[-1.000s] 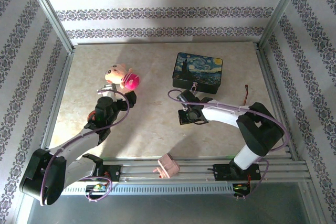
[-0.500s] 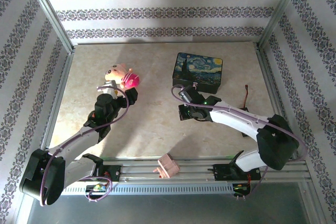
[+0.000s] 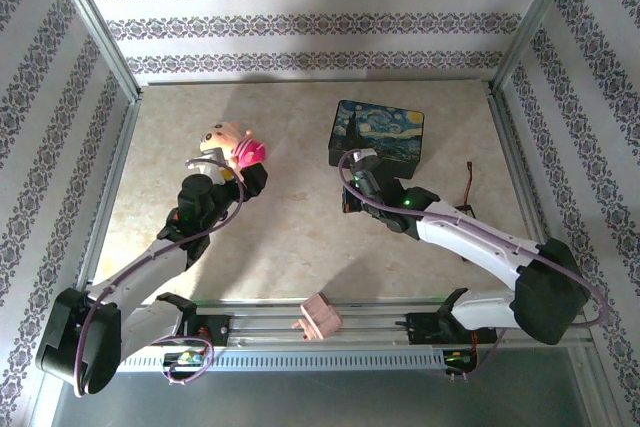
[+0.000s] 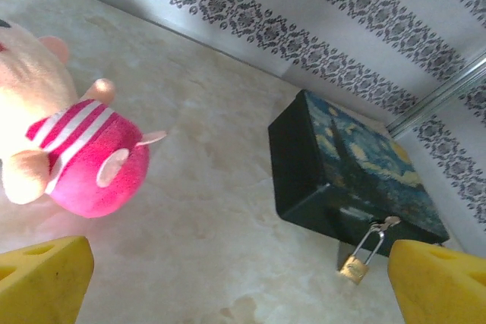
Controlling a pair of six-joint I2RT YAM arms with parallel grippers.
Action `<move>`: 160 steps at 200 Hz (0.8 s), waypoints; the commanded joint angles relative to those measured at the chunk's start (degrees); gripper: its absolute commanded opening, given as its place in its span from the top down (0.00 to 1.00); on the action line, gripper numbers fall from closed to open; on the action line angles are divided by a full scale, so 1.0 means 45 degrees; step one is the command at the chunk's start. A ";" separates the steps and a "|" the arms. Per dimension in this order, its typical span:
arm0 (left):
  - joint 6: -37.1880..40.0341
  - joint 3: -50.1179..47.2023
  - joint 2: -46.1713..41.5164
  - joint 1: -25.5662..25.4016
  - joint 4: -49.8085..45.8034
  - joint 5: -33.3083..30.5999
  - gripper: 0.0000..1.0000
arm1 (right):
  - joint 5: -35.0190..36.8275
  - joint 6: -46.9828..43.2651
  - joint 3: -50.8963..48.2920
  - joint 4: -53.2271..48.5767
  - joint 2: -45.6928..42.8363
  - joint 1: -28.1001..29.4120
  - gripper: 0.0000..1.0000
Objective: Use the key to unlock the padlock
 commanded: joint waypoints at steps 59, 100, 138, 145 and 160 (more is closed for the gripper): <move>-0.2956 0.0818 0.0957 -0.0124 0.0560 0.2034 0.07 | 0.0688 0.0021 -0.1067 0.2956 -0.0638 0.0182 1.00; -0.4475 0.0934 0.2456 -0.0152 0.2562 0.3518 0.16 | 0.0519 0.0233 -0.1368 0.3748 -0.0750 0.0184 1.00; -0.5180 0.1219 0.3671 -0.0542 0.3871 0.4637 0.24 | 0.0323 0.0455 -0.1516 0.4421 -0.0706 0.0185 1.00; -0.5180 0.1309 0.3859 -0.0668 0.3913 0.4772 0.26 | 0.0298 0.0507 -0.1516 0.4504 -0.0682 0.0186 1.00; -0.5095 0.1541 0.4288 -0.0983 0.3955 0.5091 0.27 | 0.0288 0.0649 -0.1554 0.4722 -0.0677 0.0193 1.00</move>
